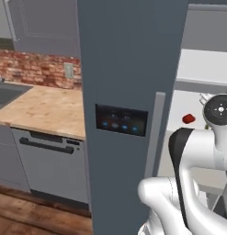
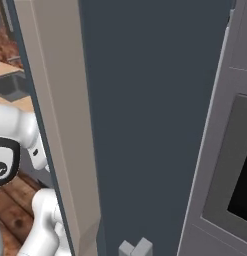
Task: Place the ketchup and ketchup from the counter to the top shelf of the fridge. If the existing items in the fridge are on the top shelf, move them to other shelves.
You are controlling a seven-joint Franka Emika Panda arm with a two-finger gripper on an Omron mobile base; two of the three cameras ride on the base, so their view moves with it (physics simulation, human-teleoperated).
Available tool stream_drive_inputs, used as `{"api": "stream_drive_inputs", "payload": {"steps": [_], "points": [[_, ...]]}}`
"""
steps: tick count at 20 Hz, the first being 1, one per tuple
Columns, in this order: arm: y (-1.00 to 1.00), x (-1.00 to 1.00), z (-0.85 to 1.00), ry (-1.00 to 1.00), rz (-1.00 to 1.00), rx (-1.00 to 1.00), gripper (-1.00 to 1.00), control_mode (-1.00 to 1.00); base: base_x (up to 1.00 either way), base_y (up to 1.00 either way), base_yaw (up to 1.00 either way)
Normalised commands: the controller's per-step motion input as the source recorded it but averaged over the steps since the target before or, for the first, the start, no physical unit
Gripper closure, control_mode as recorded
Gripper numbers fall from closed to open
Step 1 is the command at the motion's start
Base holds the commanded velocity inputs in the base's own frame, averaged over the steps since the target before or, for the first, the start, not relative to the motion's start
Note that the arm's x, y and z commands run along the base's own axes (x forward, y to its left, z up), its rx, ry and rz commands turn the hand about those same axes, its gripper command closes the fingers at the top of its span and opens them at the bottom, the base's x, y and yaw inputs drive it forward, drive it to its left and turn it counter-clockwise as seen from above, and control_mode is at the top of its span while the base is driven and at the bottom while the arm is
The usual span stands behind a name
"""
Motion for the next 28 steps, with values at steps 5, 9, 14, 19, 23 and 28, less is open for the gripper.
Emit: {"api": "stream_drive_inputs", "payload": {"steps": [5, 9, 14, 19, 23, 28], "points": [[0.00, 0.00, 0.00, 0.00, 0.00, 0.00, 1.00, 1.00, 0.00, -0.66, 0.14], [0.00, 0.00, 0.00, 0.00, 0.00, 0.00, 1.00, 1.00, 0.00, -0.46, -0.02], [0.00, 0.00, 0.00, 0.00, 0.00, 0.00, 1.00, 1.00, 0.00, -0.43, -0.14], [0.00, 0.00, 0.00, 0.00, 0.00, 0.00, 1.00, 1.00, 0.00, -0.44, -0.16], [0.00, 0.00, 0.00, 0.00, 0.00, 0.00, 1.00, 1.00, 0.00, -0.47, -0.15], [0.00, 0.00, 0.00, 0.00, 0.00, 0.00, 1.00, 1.00, 0.00, -0.46, -0.16]]}}
